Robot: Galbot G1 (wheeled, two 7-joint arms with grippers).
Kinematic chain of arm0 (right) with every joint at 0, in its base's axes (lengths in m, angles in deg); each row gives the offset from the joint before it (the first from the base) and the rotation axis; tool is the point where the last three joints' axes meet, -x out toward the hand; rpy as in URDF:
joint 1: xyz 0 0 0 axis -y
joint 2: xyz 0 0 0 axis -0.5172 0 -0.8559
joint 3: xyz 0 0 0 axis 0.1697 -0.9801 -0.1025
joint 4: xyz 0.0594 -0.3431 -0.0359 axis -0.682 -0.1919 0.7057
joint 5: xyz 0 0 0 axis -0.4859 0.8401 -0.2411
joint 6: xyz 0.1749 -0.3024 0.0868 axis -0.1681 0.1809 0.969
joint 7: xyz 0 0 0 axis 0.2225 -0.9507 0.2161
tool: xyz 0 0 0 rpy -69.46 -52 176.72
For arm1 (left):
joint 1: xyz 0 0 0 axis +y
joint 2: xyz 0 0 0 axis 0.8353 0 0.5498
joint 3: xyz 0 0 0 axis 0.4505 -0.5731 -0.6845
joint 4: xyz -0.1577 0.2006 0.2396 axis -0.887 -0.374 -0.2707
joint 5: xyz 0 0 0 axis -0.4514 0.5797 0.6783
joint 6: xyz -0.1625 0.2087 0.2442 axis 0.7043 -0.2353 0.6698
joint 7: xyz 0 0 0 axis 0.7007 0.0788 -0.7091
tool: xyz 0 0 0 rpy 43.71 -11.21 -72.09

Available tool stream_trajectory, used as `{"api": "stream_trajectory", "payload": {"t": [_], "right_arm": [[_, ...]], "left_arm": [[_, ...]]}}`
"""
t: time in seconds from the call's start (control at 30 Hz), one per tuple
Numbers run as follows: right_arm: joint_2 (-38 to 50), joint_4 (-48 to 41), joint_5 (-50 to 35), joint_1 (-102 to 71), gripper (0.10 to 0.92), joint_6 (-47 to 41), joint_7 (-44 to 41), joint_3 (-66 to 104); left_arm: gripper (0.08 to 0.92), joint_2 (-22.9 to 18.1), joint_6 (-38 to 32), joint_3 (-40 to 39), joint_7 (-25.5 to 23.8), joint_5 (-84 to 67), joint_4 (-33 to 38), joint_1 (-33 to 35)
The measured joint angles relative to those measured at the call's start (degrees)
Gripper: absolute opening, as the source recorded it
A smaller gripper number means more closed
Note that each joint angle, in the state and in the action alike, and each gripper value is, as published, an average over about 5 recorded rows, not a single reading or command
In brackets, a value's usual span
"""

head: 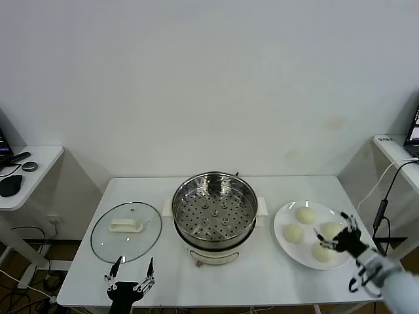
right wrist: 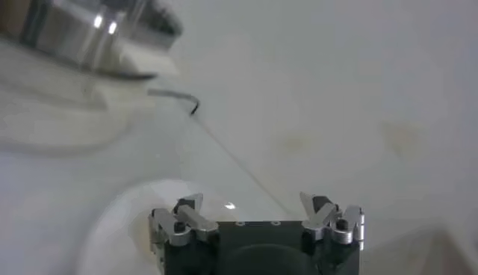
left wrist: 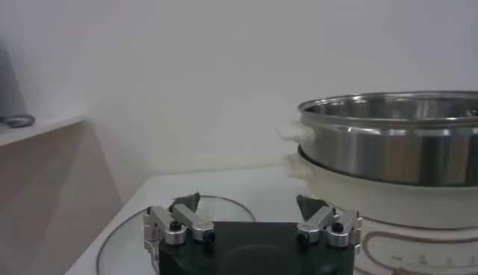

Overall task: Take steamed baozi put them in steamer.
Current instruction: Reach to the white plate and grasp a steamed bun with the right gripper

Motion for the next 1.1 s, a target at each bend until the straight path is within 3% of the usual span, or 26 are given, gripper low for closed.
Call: {"api": "stream_trajectory", "payload": {"t": [0.27, 0.57, 1.1], "right_arm": [[3.81, -10.96, 5.91, 21.9, 0.823, 2.41, -11.96, -18.42], [1.52, -25.78, 8.94, 43.64, 0.823, 5.24, -23.35, -38.21], [-6.89, -41.19, 11.01, 54.96, 0.823, 7.7, -28.35, -53.12]], "left_arm": [[0.823, -0.5, -1.02, 0.49, -0.24, 1.49, -0.16, 0.38], [0.823, -0.7, -1.78, 1.66, -0.09, 2.42, -0.55, 0.16], [0.823, -0.71, -3.16, 3.08, -0.22, 3.46, -1.85, -0.16]]}}
